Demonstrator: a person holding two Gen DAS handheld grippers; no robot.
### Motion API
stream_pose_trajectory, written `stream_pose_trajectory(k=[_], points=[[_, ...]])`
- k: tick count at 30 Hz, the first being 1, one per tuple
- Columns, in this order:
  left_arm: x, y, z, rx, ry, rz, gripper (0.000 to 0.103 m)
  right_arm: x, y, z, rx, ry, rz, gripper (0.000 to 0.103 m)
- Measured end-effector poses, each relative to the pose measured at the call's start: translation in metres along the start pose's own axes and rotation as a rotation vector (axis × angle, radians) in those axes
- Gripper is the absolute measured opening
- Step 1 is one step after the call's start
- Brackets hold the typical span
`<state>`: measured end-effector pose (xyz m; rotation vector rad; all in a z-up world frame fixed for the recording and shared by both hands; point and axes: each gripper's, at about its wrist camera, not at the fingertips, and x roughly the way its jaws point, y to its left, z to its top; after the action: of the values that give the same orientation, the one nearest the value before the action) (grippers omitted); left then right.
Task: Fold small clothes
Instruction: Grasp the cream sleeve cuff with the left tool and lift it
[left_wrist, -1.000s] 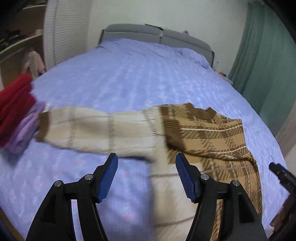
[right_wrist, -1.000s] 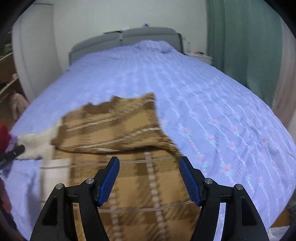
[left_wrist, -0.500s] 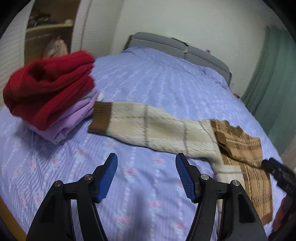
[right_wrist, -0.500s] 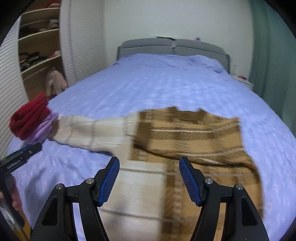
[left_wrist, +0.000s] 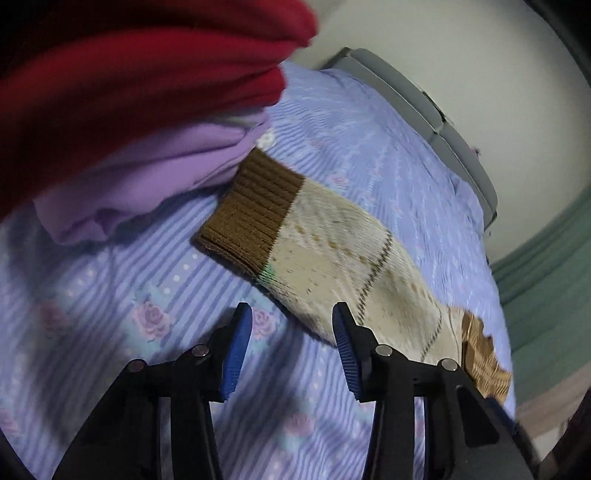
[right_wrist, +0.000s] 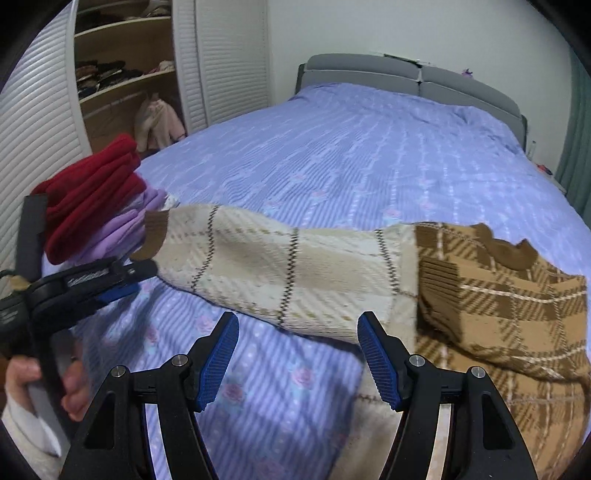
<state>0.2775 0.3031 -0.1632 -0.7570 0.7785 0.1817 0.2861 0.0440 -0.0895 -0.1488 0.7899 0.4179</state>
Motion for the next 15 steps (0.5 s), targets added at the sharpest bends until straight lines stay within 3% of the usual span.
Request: stream_pose_trajectory(k=[8, 10, 12, 15], points=[[0.031, -0.003, 0.002, 0.0, -0.033, 0.034, 0.044, 0.0, -0.004, -0.005, -0.017, 0.004, -0.007, 0.067], [0.033, -0.007, 0.002, 0.006, -0.039, 0.053, 0.036, 0.003, -0.01, -0.005, -0.003, 0.01, -0.018, 0.067], [0.033, -0.012, 0.004, 0.006, -0.025, 0.043, 0.02, 0.006, -0.018, -0.005, 0.021, 0.024, -0.024, 0.067], [0.018, -0.02, 0.004, 0.016, -0.046, 0.04, 0.013, 0.005, -0.032, -0.007, 0.067, 0.035, -0.023, 0.067]])
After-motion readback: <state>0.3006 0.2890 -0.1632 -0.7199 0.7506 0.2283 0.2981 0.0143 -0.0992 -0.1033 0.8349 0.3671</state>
